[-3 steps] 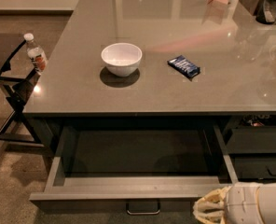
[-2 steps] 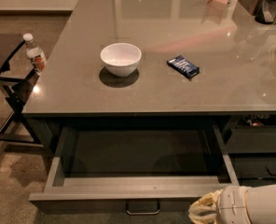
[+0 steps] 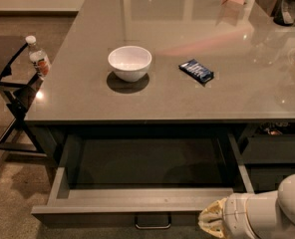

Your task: Close top drawer

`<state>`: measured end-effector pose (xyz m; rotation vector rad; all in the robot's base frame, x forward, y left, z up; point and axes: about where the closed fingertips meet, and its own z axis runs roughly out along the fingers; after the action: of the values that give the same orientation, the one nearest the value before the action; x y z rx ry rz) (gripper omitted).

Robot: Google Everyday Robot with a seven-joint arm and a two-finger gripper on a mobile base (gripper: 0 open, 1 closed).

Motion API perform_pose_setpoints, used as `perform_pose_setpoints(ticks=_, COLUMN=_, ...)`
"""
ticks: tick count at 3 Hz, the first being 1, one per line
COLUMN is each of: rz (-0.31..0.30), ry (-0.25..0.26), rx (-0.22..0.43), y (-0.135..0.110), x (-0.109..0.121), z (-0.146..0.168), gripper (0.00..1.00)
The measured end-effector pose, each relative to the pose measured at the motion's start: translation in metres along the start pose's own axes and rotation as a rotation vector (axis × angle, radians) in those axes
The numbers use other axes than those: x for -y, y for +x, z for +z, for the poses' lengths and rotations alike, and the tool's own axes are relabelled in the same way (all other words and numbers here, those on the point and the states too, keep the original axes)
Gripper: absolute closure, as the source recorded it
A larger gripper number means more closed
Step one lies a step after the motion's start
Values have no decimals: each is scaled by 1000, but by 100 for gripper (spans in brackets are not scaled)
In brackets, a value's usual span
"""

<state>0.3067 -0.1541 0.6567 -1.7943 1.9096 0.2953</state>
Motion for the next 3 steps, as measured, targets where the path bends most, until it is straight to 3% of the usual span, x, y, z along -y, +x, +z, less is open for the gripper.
perform_pose_setpoints(ticks=1, rz=24, ry=22, rx=-50, y=10, x=10, z=9, gripper=84)
perform_pose_setpoints(ticks=3, rz=36, ry=27, rx=-56, y=10, x=12, z=9, gripper=38)
